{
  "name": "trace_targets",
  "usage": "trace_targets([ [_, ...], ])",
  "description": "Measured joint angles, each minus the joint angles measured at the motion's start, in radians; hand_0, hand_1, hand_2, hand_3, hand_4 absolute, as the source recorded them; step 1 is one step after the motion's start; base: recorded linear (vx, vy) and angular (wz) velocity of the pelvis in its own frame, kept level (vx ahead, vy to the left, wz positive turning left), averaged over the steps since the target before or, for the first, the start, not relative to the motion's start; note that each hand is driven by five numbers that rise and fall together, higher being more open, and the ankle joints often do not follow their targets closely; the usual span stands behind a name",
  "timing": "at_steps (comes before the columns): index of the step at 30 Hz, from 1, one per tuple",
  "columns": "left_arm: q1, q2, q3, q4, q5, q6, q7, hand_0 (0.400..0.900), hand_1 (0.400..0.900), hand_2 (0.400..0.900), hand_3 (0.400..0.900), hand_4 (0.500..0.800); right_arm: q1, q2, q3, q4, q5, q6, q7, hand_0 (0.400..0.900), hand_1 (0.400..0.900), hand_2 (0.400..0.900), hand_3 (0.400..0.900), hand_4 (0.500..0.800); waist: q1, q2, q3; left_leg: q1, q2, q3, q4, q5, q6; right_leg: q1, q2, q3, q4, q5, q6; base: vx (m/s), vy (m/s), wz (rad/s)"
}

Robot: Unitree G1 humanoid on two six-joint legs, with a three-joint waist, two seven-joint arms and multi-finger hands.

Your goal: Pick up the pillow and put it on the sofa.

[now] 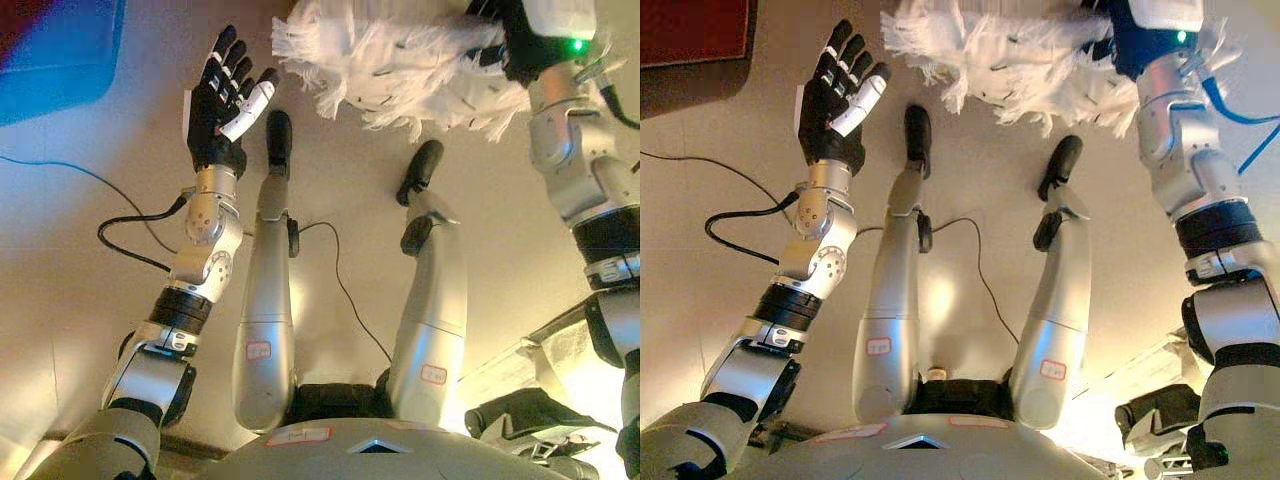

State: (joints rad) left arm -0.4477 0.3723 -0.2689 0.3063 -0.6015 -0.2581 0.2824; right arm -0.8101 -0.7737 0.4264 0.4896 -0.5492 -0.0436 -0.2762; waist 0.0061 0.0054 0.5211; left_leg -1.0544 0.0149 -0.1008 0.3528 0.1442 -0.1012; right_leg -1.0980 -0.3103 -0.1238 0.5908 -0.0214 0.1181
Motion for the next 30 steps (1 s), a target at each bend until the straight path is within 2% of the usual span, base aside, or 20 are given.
trace_targets([
  [7, 0.042, -0.015, 0.0, 0.025, 0.044, 0.011, -0.001, 0.9, 0.9, 0.9, 0.9, 0.8, 0.09, 0.005, -0.022, -0.067, -0.014, 0.008, 0.0, 0.4, 0.4, 0.4, 0.4, 0.5, -0.001, -0.004, 0.001, 0.204, 0.03, 0.007, -0.112, 0.014, -0.008, 0.211, 0.032, -0.025, -0.123, 0.024, 0.003, 0.01, -0.014, -0.11],
  [12, 0.079, -0.018, 0.002, 0.058, 0.077, 0.04, -0.014, 0.9, 0.9, 0.9, 0.9, 0.8, 0.172, 0.011, -0.045, -0.125, -0.015, 0.009, 0.001, 0.4, 0.4, 0.4, 0.4, 0.5, -0.001, -0.014, 0.0, 0.356, 0.052, 0.017, -0.181, 0.014, -0.007, 0.379, 0.057, -0.042, -0.232, 0.046, 0.008, 0.08, -0.031, -0.03],
  [22, 0.208, -0.018, 0.026, 0.091, 0.102, 0.084, -0.082, 0.9, 0.9, 0.9, 0.9, 0.8, 0.412, 0.053, -0.143, -0.297, -0.014, 0.006, 0.043, 0.4, 0.4, 0.4, 0.4, 0.5, -0.002, -0.027, -0.004, 0.672, 0.077, 0.022, -0.322, 0.013, -0.009, 0.738, 0.091, -0.089, -0.445, 0.082, 0.022, 0.13, -0.008, 0.03],
  [25, 0.232, -0.017, 0.03, 0.088, 0.129, 0.086, -0.101, 0.9, 0.9, 0.9, 0.9, 0.8, 0.485, 0.055, -0.202, -0.373, -0.014, -0.016, 0.056, 0.4, 0.4, 0.4, 0.4, 0.5, -0.003, -0.028, -0.01, 0.733, 0.078, 0.022, -0.349, 0.012, -0.008, 0.816, 0.095, -0.099, -0.503, 0.097, 0.026, 0.14, 0.015, -0.05],
  [27, 0.252, -0.018, 0.037, 0.089, 0.136, 0.114, -0.118, 0.9, 0.9, 0.9, 0.9, 0.8, 0.516, 0.06, -0.241, -0.423, -0.014, -0.017, 0.08, 0.4, 0.4, 0.4, 0.4, 0.5, -0.002, -0.031, -0.01, 0.785, 0.077, 0.031, -0.37, 0.013, -0.008, 0.871, 0.097, -0.099, -0.54, 0.11, 0.03, 0.13, 0.02, -0.11],
  [30, 0.287, -0.018, 0.043, 0.089, 0.146, 0.116, -0.14, 0.9, 0.9, 0.9, 0.9, 0.8, 0.569, 0.063, -0.283, -0.495, -0.012, -0.045, 0.095, 0.4, 0.4, 0.4, 0.4, 0.5, -0.003, -0.036, -0.028, 0.852, 0.082, 0.046, -0.404, 0.011, -0.008, 0.938, 0.105, -0.094, -0.591, 0.123, 0.031, 0.12, 0.027, -0.12],
])
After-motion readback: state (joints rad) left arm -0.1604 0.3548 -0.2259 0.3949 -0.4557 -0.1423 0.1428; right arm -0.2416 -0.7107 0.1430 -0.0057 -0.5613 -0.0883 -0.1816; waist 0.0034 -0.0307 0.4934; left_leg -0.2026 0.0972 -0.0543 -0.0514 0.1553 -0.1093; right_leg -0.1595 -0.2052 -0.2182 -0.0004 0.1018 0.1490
